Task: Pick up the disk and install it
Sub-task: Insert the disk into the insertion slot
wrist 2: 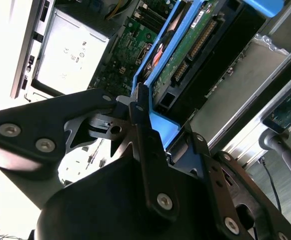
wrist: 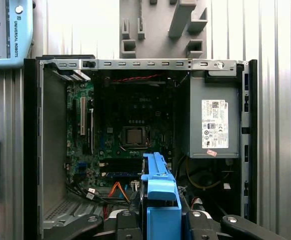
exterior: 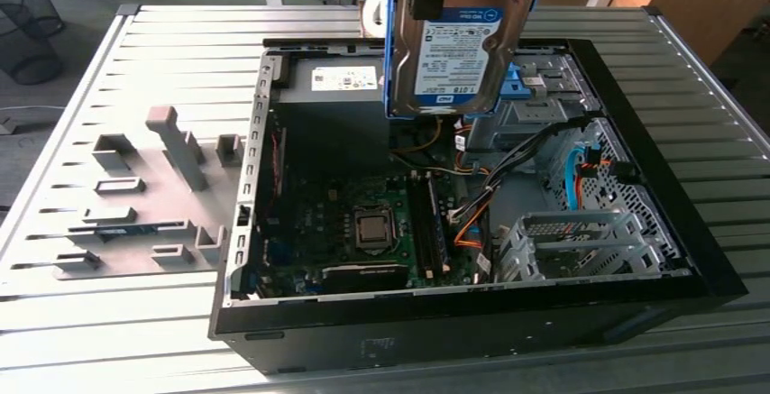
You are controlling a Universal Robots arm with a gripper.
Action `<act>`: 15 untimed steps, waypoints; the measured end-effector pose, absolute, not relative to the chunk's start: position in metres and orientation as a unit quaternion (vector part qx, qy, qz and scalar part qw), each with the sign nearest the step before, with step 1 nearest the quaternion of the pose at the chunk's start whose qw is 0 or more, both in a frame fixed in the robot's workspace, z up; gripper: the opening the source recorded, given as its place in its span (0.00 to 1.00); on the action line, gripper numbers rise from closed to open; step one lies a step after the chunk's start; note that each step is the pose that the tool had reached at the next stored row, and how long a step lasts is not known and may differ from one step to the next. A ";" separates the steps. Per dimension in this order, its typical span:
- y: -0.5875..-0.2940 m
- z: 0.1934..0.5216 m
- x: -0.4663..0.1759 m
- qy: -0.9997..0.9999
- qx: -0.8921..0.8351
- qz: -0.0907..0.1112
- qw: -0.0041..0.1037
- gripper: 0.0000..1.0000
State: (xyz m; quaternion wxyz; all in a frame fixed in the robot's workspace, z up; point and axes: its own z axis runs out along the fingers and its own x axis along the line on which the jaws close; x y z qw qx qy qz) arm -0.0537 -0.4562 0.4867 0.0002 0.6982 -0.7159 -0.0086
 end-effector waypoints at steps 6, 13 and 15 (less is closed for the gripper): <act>-0.456 0.487 -0.050 -0.716 0.698 -0.009 0.000 0.36; -0.457 0.487 -0.050 -0.716 0.698 -0.009 0.000 0.36; -0.459 0.487 -0.050 -0.716 0.698 -0.009 0.000 0.36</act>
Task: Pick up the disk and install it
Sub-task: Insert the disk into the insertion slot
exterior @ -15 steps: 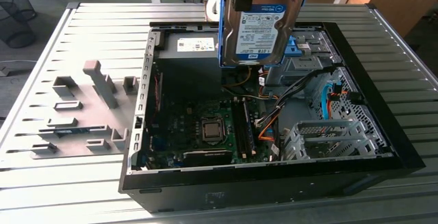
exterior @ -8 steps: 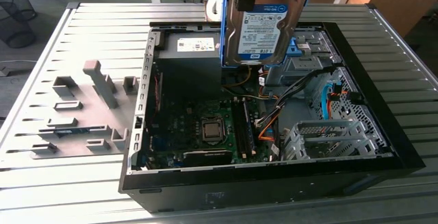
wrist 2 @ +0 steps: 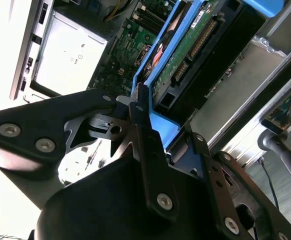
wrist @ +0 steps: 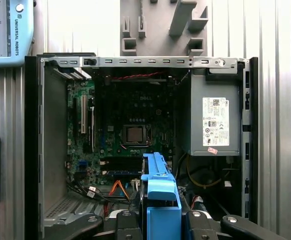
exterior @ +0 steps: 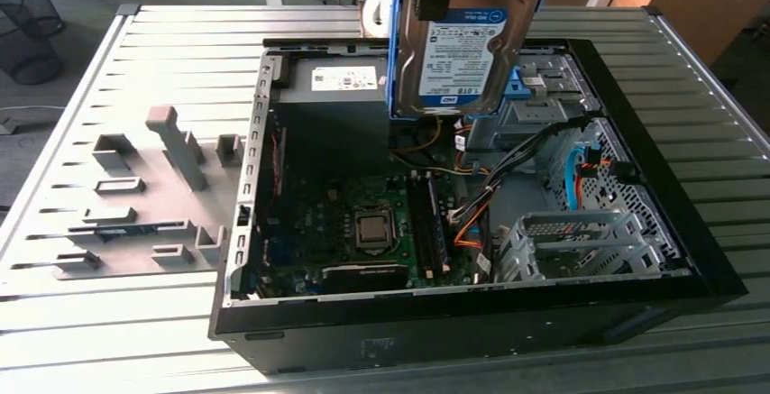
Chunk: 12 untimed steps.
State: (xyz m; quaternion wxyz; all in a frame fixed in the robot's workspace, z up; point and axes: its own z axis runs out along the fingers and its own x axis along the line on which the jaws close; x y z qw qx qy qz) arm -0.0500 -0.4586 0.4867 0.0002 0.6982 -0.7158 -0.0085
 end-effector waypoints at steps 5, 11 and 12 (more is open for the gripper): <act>-0.462 0.487 -0.050 -0.716 0.698 -0.009 0.000 0.36; -0.467 0.487 -0.050 -0.716 0.698 -0.009 0.000 0.36; -0.468 0.487 -0.050 -0.716 0.698 -0.009 0.000 0.36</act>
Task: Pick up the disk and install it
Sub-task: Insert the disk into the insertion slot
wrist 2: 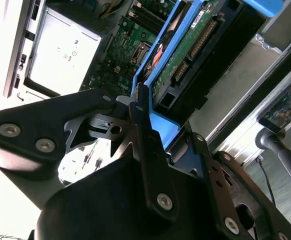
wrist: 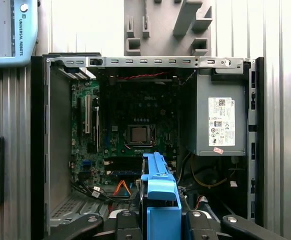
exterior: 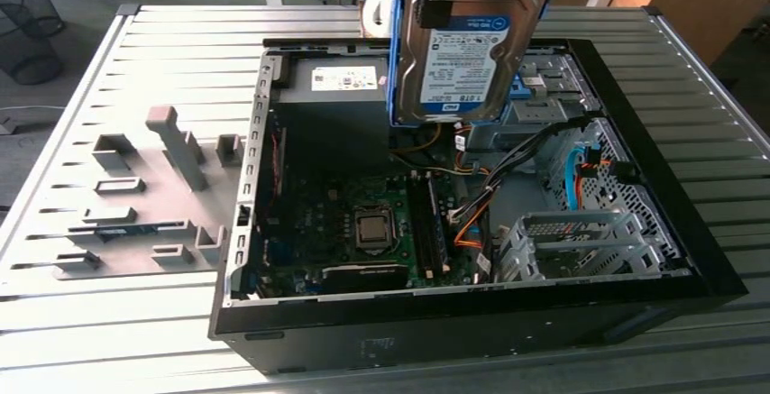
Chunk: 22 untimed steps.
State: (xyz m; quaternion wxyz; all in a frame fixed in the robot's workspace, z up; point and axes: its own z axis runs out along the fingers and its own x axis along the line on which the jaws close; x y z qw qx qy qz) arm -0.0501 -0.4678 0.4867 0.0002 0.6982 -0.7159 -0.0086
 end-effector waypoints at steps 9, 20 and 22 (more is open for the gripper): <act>-0.469 0.487 -0.050 -0.716 0.698 -0.009 0.000 0.36; -0.469 0.487 -0.045 -0.716 0.698 -0.009 0.000 0.36; -0.471 0.487 -0.045 -0.716 0.698 -0.009 0.000 0.36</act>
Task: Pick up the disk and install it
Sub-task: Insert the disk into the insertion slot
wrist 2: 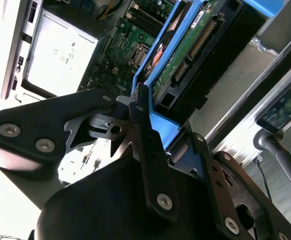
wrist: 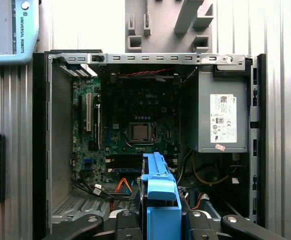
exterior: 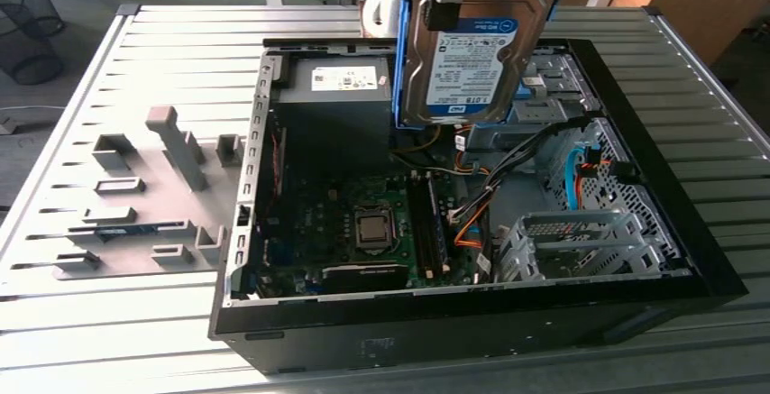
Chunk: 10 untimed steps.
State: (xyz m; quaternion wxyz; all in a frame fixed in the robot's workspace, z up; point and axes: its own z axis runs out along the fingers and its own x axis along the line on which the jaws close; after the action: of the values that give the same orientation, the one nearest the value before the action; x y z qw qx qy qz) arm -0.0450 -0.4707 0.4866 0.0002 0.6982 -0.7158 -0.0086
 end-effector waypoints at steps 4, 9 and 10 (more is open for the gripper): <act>-0.479 0.487 -0.045 -0.716 0.698 -0.009 0.000 0.36; -0.489 0.487 -0.045 -0.716 0.698 -0.009 0.000 0.36; -0.491 0.486 -0.045 -0.716 0.698 -0.009 0.000 0.36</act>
State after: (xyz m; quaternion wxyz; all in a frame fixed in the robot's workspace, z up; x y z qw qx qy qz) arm -0.0450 -0.4910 0.4865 0.0002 0.6982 -0.7159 -0.0086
